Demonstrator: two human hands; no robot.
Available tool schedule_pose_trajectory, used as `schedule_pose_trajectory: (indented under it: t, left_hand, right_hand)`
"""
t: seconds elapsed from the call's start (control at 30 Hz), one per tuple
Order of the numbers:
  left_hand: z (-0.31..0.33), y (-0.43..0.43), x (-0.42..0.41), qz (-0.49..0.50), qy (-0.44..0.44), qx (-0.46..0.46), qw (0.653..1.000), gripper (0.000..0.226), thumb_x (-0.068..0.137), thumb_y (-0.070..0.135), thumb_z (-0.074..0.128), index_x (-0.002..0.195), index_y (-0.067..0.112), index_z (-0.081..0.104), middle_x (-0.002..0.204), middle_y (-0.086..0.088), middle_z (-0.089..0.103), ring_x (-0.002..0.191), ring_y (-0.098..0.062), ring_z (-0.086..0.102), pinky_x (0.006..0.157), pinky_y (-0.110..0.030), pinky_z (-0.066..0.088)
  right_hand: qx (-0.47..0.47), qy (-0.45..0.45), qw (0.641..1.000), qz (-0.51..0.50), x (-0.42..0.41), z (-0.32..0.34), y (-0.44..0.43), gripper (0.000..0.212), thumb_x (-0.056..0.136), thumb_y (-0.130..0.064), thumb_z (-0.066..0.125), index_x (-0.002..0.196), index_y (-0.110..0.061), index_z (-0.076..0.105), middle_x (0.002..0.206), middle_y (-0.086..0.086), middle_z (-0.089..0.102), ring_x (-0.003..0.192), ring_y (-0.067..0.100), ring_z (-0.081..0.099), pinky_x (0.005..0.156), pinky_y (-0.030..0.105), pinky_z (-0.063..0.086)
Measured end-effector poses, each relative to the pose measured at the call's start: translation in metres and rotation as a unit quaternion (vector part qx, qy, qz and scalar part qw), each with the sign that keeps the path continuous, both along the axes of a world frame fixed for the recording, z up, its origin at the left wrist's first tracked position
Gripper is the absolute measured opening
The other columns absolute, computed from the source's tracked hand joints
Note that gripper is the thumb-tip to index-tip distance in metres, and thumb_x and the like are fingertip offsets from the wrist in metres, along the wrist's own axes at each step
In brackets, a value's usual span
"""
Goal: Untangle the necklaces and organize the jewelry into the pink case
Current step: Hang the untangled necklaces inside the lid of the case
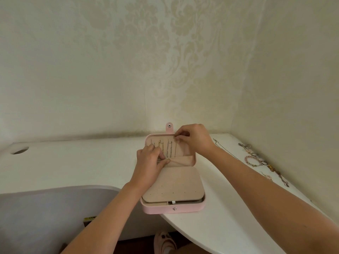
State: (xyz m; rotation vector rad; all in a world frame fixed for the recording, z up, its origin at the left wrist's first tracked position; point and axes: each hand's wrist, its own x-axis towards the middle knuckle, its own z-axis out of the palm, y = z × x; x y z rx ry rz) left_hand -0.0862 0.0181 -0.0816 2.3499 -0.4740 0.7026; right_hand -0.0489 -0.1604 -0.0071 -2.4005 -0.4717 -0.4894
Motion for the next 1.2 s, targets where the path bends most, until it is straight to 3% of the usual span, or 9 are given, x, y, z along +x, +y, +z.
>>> schedule_pose_trajectory:
  t: [0.23, 0.4, 0.53, 0.63, 0.77, 0.83, 0.97, 1.1, 1.2]
  left_hand:
    - [-0.001, 0.000, 0.000, -0.003, 0.004, 0.004, 1.000, 0.026, 0.081, 0.022, 0.074, 0.074, 0.024, 0.049, 0.083, 0.007, 0.047, 0.085, -0.014, 0.044, 0.080, -0.026, 0.022]
    - [-0.001, -0.002, 0.001, -0.013, 0.002, 0.017, 1.000, 0.026, 0.080, 0.023, 0.076, 0.074, 0.024, 0.051, 0.080, 0.008, 0.045, 0.083, -0.013, 0.045, 0.081, -0.026, 0.022]
    - [-0.002, -0.001, 0.001, -0.014, -0.001, 0.019, 1.000, 0.023, 0.080, 0.024, 0.075, 0.074, 0.022, 0.054, 0.080, 0.008, 0.045, 0.083, -0.014, 0.045, 0.082, -0.025, 0.021]
    - [-0.001, -0.001, 0.000, -0.013, 0.001, 0.017, 1.000, 0.022, 0.081, 0.024, 0.075, 0.075, 0.021, 0.054, 0.080, 0.008, 0.046, 0.083, -0.013, 0.044, 0.081, -0.024, 0.020]
    - [0.000, 0.000, -0.002, -0.012, 0.008, 0.004, 1.000, 0.026, 0.081, 0.023, 0.075, 0.074, 0.024, 0.050, 0.080, 0.009, 0.045, 0.084, -0.014, 0.045, 0.080, -0.024, 0.021]
    - [0.001, 0.000, -0.002, -0.009, 0.011, -0.005, 1.000, 0.026, 0.081, 0.022, 0.075, 0.074, 0.024, 0.050, 0.081, 0.009, 0.045, 0.084, -0.014, 0.046, 0.080, -0.023, 0.021]
    - [0.002, 0.001, -0.002, -0.008, 0.004, -0.012, 1.000, 0.029, 0.079, 0.021, 0.076, 0.072, 0.026, 0.049, 0.078, 0.014, 0.045, 0.080, -0.013, 0.047, 0.079, -0.027, 0.025]
    - [0.004, 0.000, -0.002, -0.022, 0.013, -0.010, 1.000, 0.029, 0.078, 0.020, 0.078, 0.071, 0.026, 0.050, 0.077, 0.018, 0.044, 0.079, -0.012, 0.047, 0.079, -0.032, 0.032]
    - [0.006, -0.012, -0.001, -0.037, 0.016, 0.005, 0.999, 0.028, 0.077, 0.020, 0.078, 0.071, 0.025, 0.050, 0.076, 0.017, 0.044, 0.081, -0.013, 0.046, 0.078, -0.031, 0.028]
  right_hand:
    - [-0.064, 0.072, 0.994, -0.043, 0.008, 0.015, 0.007, 0.010, 0.077, -0.010, 0.075, 0.086, -0.009, 0.076, 0.082, 0.006, 0.072, 0.072, 0.012, 0.055, 0.054, 0.012, 0.035]
    - [-0.131, 0.132, 0.979, -0.083, 0.011, 0.020, 0.014, 0.013, 0.076, -0.011, 0.076, 0.087, -0.004, 0.076, 0.062, 0.002, 0.060, 0.068, 0.019, 0.056, 0.053, 0.018, 0.038]
    - [-0.178, 0.122, 0.969, -0.117, 0.013, 0.017, 0.016, 0.018, 0.077, -0.017, 0.077, 0.087, -0.003, 0.074, 0.083, 0.013, 0.072, 0.070, 0.023, 0.059, 0.055, 0.026, 0.041]
    - [-0.202, 0.108, 0.964, -0.136, 0.012, 0.015, 0.017, 0.022, 0.078, -0.025, 0.076, 0.088, -0.005, 0.074, 0.081, 0.013, 0.068, 0.071, 0.026, 0.056, 0.060, 0.027, 0.039]
    - [-0.202, 0.083, 0.969, -0.112, 0.007, 0.015, 0.015, 0.022, 0.082, -0.028, 0.073, 0.088, -0.007, 0.074, 0.085, 0.012, 0.070, 0.073, 0.025, 0.056, 0.052, 0.027, 0.034]
    - [-0.192, 0.063, 0.976, -0.080, 0.000, 0.019, 0.011, 0.019, 0.084, -0.026, 0.070, 0.090, -0.008, 0.074, 0.088, 0.009, 0.071, 0.080, 0.024, 0.061, 0.058, 0.027, 0.037]
    - [-0.135, 0.038, 0.989, -0.047, -0.024, 0.038, -0.022, 0.014, 0.087, -0.018, 0.065, 0.088, -0.008, 0.075, 0.081, 0.004, 0.070, 0.070, 0.012, 0.055, 0.057, 0.015, 0.035]
    - [-0.122, 0.098, 0.975, -0.160, -0.044, 0.041, -0.097, 0.016, 0.091, -0.011, 0.058, 0.091, -0.006, 0.074, 0.077, -0.001, 0.067, 0.072, 0.013, 0.061, 0.064, 0.020, 0.045]
    - [-0.145, 0.165, 0.932, -0.287, -0.061, 0.015, -0.154, 0.022, 0.093, -0.006, 0.052, 0.100, -0.010, 0.072, 0.098, 0.005, 0.069, 0.077, 0.018, 0.061, 0.063, 0.021, 0.045]
